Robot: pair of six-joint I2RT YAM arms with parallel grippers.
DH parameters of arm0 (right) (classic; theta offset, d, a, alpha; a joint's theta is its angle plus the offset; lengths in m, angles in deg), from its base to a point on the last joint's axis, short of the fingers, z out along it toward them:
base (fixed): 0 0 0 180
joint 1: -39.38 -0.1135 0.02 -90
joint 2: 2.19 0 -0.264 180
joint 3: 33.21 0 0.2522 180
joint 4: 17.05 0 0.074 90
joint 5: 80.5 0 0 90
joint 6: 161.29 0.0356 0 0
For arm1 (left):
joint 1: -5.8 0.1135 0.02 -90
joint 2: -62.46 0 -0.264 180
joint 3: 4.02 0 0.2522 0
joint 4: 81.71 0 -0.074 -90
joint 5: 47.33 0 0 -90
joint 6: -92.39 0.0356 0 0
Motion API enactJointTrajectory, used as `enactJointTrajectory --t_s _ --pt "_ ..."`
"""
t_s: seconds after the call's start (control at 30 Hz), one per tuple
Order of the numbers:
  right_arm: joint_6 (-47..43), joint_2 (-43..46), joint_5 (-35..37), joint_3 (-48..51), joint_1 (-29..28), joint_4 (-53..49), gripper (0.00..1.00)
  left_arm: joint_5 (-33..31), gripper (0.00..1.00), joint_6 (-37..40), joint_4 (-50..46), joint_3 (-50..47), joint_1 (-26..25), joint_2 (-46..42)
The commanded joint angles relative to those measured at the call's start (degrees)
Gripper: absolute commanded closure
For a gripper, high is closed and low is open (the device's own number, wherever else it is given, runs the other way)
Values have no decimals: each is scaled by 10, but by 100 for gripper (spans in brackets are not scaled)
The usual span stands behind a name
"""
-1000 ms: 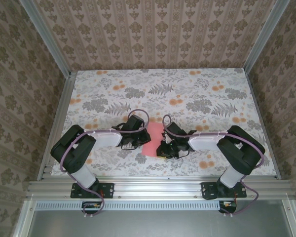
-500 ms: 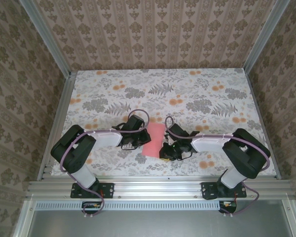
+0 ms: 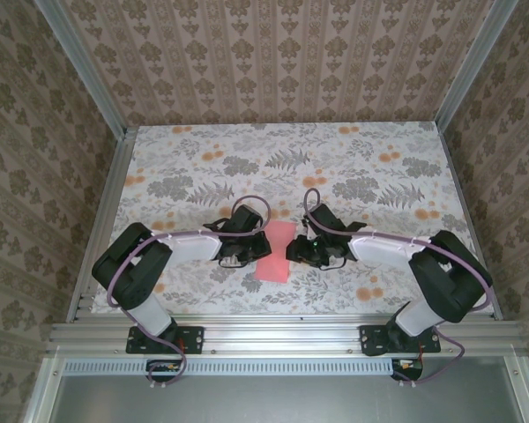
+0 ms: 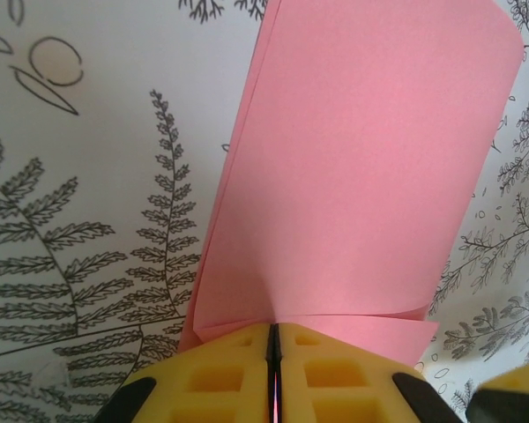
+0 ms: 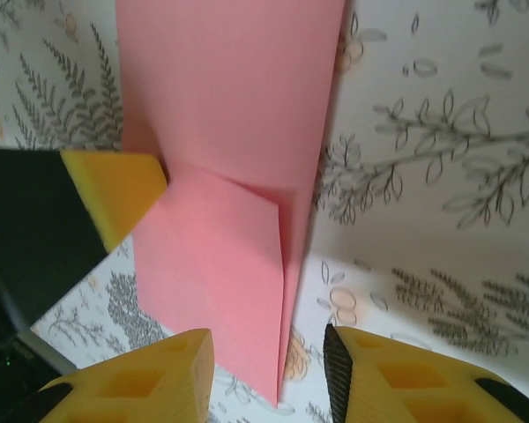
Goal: Fold a paper plane with a square sheet of paper (pick it up from the middle)
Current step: Fold the triangle a second time at the center of the table, then turn over the paper at the center of the table.
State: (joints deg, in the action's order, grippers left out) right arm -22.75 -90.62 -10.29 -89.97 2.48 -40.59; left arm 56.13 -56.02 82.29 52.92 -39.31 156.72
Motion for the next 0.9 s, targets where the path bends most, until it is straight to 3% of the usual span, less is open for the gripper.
enactJointTrajectory --t_s 0.0,0.3,0.87 --pt "-11 -34 10 -30 8 10 59 -11 89 10 -35 8 -4 1" --pt "3 -97 -10 -45 10 39 60 -8 89 9 -31 5 -6 -1" --pt "39 -105 -46 -27 10 113 64 -2 89 1 -23 -1 -10 -2"
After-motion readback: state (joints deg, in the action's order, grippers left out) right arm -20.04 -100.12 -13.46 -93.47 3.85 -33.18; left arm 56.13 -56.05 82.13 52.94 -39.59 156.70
